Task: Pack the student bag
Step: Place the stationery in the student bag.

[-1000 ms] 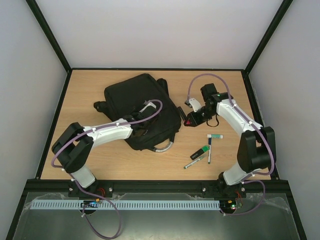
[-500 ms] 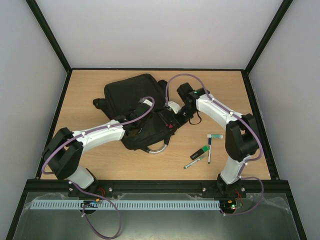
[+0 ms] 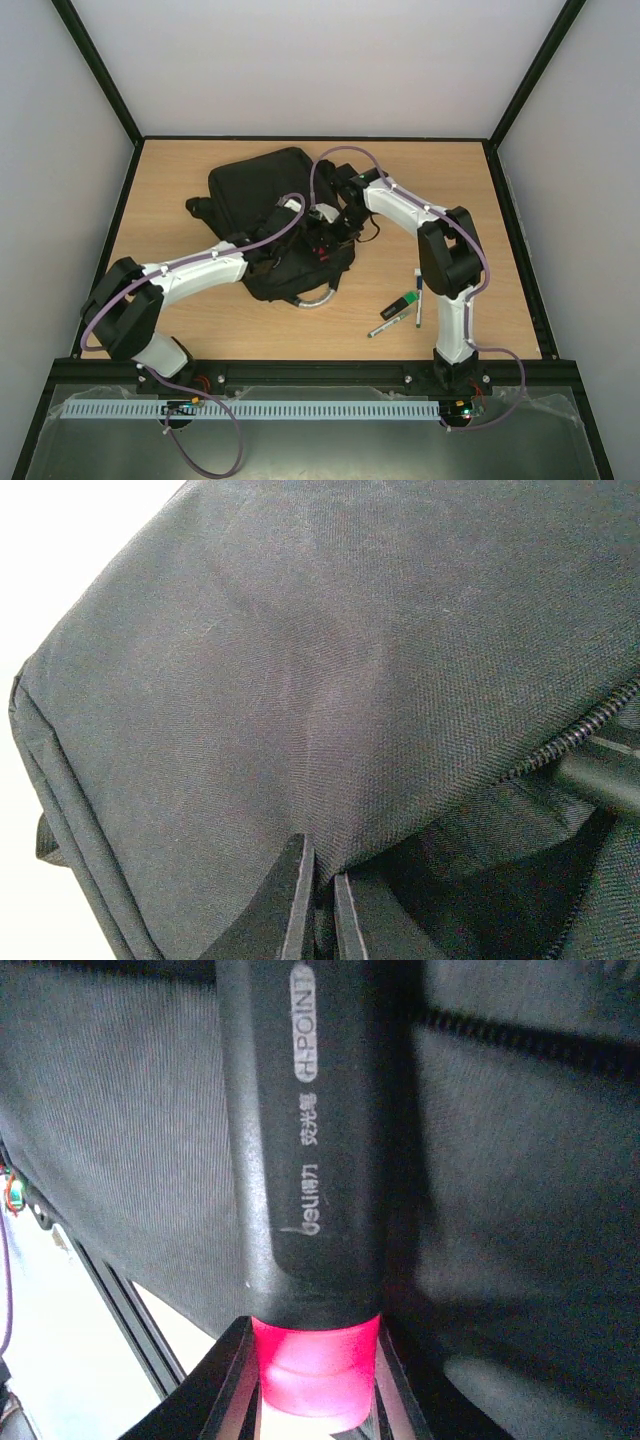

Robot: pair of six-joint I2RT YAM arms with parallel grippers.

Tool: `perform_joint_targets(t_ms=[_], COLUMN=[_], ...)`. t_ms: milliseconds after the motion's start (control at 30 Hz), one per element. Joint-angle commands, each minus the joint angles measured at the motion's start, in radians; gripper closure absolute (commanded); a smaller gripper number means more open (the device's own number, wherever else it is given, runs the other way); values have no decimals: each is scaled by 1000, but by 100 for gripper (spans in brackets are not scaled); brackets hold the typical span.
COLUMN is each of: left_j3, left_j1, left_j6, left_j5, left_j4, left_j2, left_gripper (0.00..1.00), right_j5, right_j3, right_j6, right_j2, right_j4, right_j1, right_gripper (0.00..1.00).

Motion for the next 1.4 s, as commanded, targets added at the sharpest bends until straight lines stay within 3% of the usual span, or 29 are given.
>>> perform_joint_targets(t_ms=[0,300,400,500,633,867,1067,1167,1300,1367], left_j3=[-8,-15,-18,-22,-28,-78,-87,-104,-116,-125], left_j1=[-5,-6,-9,-12,-17,-57,-103,-104,-105,-106], left_j6=[-21,-22,-22,-21,-15,18,27,18,8,6], left_j5=[38,64,68,71,76,73,47,61,80,82], left_j4=[70,68,69,71,71,83,33,21,16,20], left_j2=[-52,-53,-52,-55,-55,-104,-141,-172,-200,-207], left_gripper=[98,98,98,98,98,98,98,98,98,98], right_j5=[23,67,49,48,57,114,162,191,172,175], right_j3=[62,169,166,140,97,-20,-205,-332,-459,-483], right_j6=[90,182,173,153,119,-42,-308,-433,-504,-540], right_j2=[36,87,74,41,-18,-171,-348,-457,-564,-563], right_j4=[-5,57,57,60,43,9,48,194,381,432], right_j1=[7,7,7,6,-1,-41,-71,-71,-56,-36], right_gripper=[92,82,72,55,49,48,42,35,14,12])
